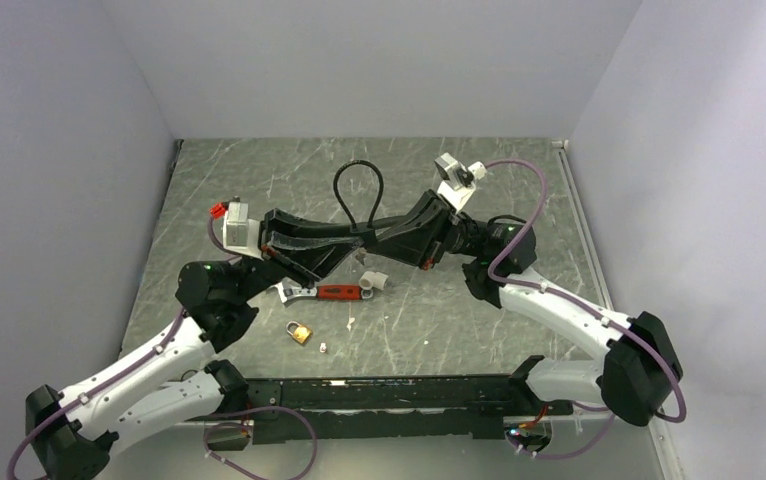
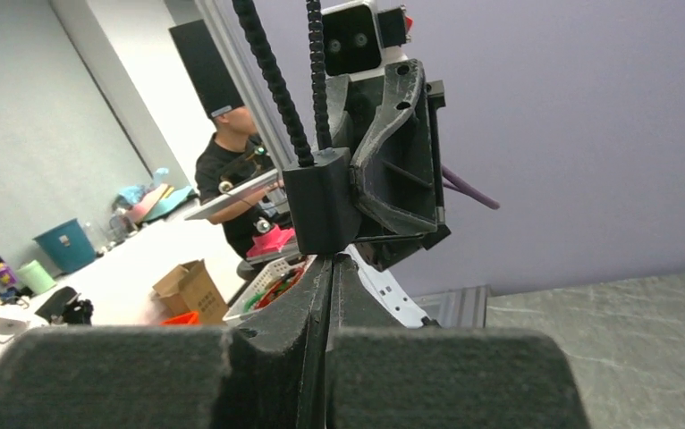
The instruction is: Unlock with the key
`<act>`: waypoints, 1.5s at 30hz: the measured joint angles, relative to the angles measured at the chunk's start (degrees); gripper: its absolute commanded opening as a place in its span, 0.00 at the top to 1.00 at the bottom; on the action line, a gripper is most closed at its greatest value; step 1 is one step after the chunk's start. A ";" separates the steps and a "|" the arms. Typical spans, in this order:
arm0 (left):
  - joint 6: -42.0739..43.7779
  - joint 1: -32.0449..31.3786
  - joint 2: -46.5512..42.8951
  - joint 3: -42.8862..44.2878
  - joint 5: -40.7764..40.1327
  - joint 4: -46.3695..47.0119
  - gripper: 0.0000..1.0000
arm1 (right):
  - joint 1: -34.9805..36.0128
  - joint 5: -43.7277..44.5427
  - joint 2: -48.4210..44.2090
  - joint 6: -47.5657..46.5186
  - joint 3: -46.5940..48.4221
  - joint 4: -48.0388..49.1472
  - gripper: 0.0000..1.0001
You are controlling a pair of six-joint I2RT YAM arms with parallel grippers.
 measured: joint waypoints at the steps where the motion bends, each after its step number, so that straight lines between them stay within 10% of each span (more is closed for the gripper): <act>1: -0.31 0.00 0.26 -0.09 0.15 0.87 1.00 | -0.02 -0.09 0.44 0.76 0.00 1.22 1.00; 34: -22.36 0.20 17.84 10.54 23.56 34.82 1.00 | 4.17 -16.06 8.39 26.77 16.17 17.00 1.00; 45: -12.39 -0.24 7.50 9.35 21.24 15.06 1.00 | 4.94 -13.05 -1.29 7.23 12.87 -1.60 1.00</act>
